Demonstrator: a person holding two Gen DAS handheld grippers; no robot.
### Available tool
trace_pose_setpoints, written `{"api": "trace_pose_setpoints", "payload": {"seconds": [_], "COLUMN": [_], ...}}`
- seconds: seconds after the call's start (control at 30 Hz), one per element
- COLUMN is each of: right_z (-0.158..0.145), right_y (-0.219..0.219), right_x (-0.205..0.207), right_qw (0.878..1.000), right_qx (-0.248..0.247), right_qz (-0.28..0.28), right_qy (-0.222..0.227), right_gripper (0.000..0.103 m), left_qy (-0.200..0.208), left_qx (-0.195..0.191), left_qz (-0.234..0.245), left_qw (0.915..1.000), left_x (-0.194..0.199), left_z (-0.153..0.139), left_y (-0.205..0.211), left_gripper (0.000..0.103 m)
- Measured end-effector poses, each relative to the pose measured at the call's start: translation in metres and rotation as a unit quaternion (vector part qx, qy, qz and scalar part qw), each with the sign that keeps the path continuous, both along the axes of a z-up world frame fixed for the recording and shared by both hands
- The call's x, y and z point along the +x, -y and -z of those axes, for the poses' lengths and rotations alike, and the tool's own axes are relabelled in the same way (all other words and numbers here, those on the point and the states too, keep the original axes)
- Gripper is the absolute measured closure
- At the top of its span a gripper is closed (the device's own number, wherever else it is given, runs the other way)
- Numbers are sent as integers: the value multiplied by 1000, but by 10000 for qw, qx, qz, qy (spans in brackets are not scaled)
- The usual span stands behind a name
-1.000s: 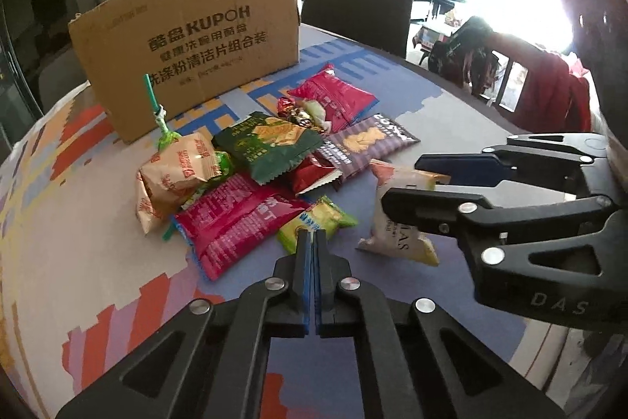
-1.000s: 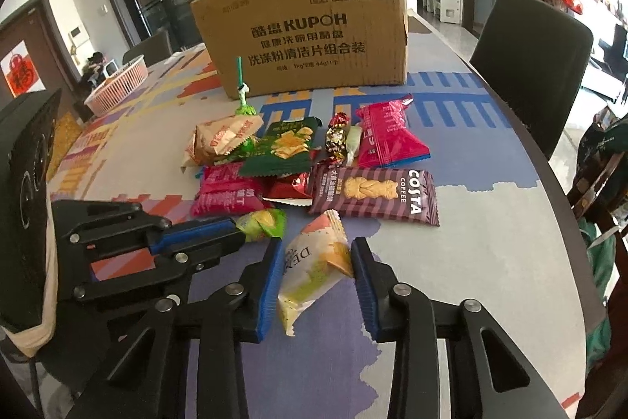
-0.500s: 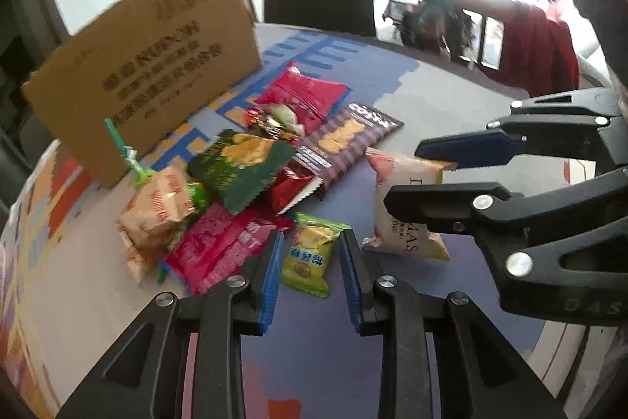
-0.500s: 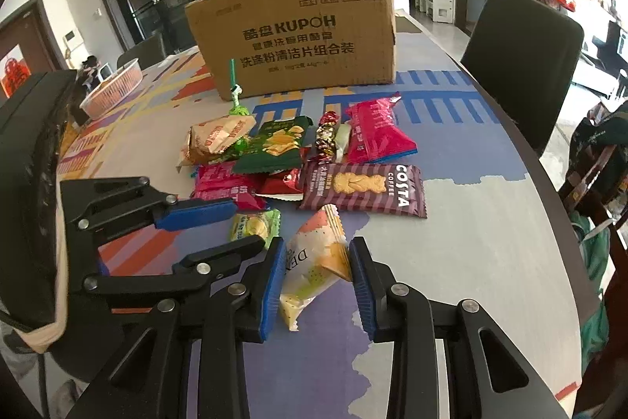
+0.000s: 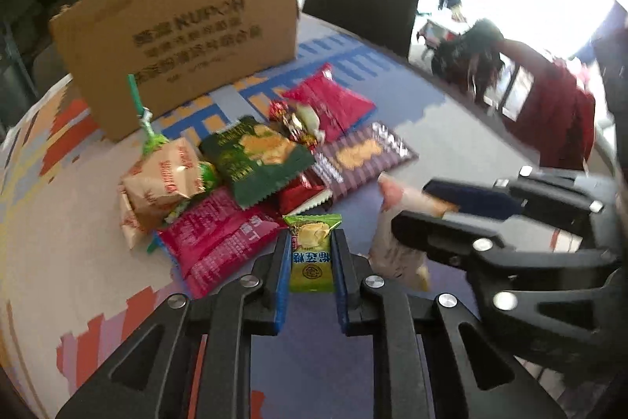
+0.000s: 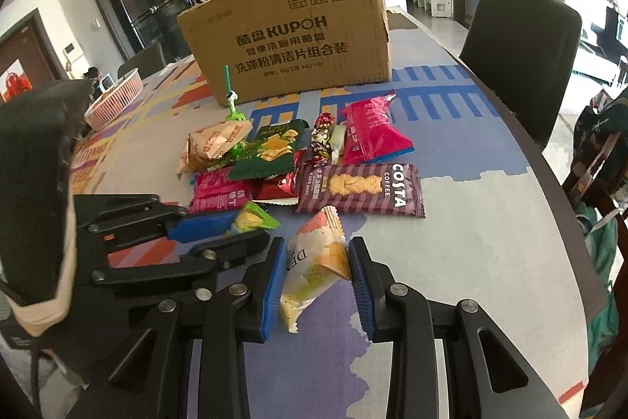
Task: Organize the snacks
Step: 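Grasp the white DENM biscuit bag with the right tool while the left tool grasps the small yellow-green packet, then lift both held snacks and carry them over the cardboard box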
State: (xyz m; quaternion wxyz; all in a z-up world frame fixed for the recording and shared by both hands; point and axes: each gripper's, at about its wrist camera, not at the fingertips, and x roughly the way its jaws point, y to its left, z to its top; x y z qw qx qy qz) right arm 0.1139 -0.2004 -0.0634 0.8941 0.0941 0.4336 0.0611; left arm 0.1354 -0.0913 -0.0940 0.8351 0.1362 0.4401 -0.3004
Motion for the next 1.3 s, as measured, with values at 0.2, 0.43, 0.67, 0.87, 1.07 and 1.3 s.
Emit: {"api": "trace_pose_setpoints", "payload": {"seconds": [0.2, 0.43, 0.67, 0.87, 1.07, 1.3], "right_z": [-4, -17, -26, -42, -64, -95], "right_y": [-1, -12, -24, -24, -21, -19], "right_x": [1, -5, -9, -3, 14, 43], "right_qw": [9999, 9995, 9987, 9978, 9958, 9908], "right_qx": [81, 8, -101, -221, -253, -360], "right_qz": [-69, -255, -395, -366, -322, -249], "right_qy": [23, 188, 296, 510, 818, 1277], "right_gripper": [78, 83, 83, 83, 83, 83], "left_qy": [163, 250, 284, 516, 871, 1211], "left_qx": [-190, -318, -434, -491, -574, -652], "left_qz": [-392, -675, -833, -988, -1118, -1276], "left_qw": [9989, 9969, 9952, 9926, 9882, 9822], "left_x": [-5, -11, -14, -6, 12, 43], "left_z": [-19, -31, -39, -59, -88, -121], "left_y": [-12, -24, -32, -38, -39, -39], "left_gripper": [83, 83, 83, 83, 83, 83]}}
